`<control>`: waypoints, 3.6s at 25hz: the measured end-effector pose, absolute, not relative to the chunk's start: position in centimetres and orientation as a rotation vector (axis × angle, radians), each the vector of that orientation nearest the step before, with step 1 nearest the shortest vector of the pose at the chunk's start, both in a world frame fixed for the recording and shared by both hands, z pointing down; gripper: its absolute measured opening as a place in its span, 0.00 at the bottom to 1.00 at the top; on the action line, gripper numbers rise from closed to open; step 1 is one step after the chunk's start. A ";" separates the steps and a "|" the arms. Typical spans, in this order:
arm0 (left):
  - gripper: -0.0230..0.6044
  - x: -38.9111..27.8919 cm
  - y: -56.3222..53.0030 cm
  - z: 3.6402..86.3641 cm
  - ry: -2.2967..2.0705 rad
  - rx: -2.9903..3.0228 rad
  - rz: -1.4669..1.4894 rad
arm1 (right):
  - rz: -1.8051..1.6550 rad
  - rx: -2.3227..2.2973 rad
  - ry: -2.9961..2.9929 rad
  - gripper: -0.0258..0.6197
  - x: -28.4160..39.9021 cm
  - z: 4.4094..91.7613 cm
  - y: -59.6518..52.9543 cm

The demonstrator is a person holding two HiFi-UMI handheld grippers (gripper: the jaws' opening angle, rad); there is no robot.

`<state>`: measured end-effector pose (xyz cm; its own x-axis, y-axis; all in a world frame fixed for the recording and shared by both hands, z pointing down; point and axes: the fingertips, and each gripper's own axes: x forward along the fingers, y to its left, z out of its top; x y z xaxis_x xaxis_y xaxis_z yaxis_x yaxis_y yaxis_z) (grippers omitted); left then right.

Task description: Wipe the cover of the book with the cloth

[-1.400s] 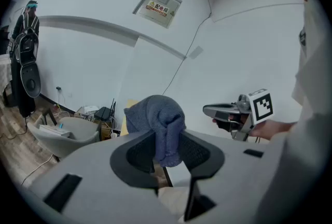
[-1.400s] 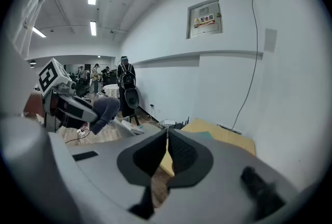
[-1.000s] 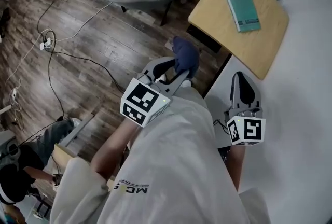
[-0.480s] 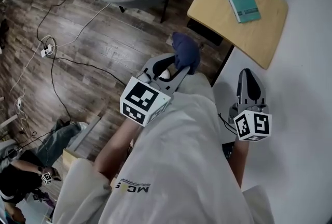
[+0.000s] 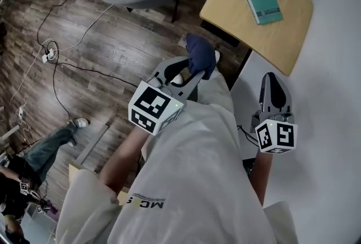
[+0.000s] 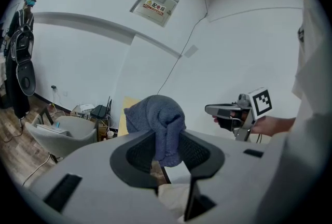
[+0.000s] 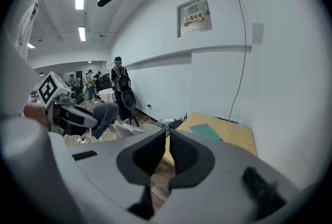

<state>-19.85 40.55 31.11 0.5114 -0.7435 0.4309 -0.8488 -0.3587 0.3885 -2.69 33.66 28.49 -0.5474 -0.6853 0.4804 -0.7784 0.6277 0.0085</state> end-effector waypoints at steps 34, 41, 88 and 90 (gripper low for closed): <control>0.25 -10.6 5.4 33.3 -1.376 2.099 0.555 | 0.428 0.875 -2.529 0.09 0.2 39.7 -1.3; 0.25 -9.2 1.0 37.4 -1.323 2.062 0.570 | 0.448 0.951 -2.476 0.09 0.9 43.6 -2.2; 0.25 -2.4 -13.1 58.6 -1.111 1.845 0.792 | 0.434 1.092 -2.147 0.09 5.3 60.0 -2.2; 0.25 -2.4 -13.2 58.6 -1.099 1.822 0.785 | 0.425 1.095 -2.138 0.09 5.3 60.0 -2.3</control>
